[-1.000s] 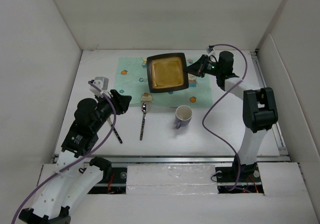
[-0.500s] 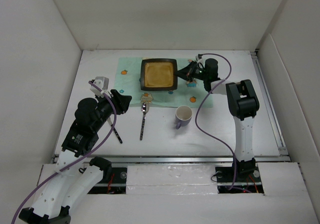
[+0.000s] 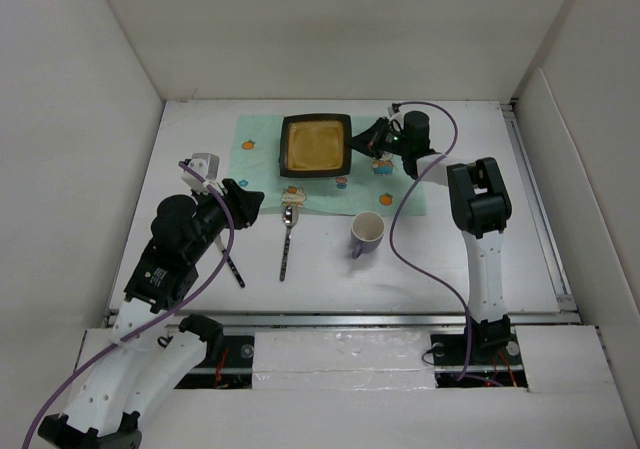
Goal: Set the dinner table for one person
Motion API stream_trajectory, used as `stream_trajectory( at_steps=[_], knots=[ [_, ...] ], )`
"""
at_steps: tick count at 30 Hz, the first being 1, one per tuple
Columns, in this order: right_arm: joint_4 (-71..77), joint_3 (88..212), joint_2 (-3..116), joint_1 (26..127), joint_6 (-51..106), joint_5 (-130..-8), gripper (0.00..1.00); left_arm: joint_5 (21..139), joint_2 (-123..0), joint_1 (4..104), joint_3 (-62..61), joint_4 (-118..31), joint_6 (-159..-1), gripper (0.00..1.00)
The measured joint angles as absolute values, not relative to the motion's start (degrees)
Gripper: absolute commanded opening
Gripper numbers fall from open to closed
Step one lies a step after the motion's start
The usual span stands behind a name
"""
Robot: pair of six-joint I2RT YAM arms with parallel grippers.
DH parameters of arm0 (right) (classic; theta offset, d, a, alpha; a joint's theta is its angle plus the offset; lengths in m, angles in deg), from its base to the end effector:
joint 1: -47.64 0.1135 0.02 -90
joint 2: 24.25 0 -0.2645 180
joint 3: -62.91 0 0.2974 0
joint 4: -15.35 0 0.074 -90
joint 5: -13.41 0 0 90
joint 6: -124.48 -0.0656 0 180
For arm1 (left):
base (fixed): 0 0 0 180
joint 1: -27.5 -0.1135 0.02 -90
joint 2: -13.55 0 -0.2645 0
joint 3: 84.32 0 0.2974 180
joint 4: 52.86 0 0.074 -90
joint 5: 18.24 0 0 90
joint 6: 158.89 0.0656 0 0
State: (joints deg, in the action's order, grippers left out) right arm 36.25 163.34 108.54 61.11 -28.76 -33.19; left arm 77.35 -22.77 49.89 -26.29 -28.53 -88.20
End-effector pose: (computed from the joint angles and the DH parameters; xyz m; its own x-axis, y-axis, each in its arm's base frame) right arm 0.5439 0.1766 0.1243 -0.8228 0.4700 -0.3194 -0.1985 0.2888 0.9366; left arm 0.2031 -0.0906 0.3738 -0.1950 -0.2756 -0.9413 0.4287 0.8392 -0.3345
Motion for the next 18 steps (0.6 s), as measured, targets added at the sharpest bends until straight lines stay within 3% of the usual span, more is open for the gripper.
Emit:
stream_trajectory(
  at_steps=[18],
  knots=[
    [34.17, 163.34, 113.37, 61.16, -28.0, -34.22, 0.0, 77.35, -23.34, 49.89, -26.29, -28.53, -88.2, 0.36]
  ],
)
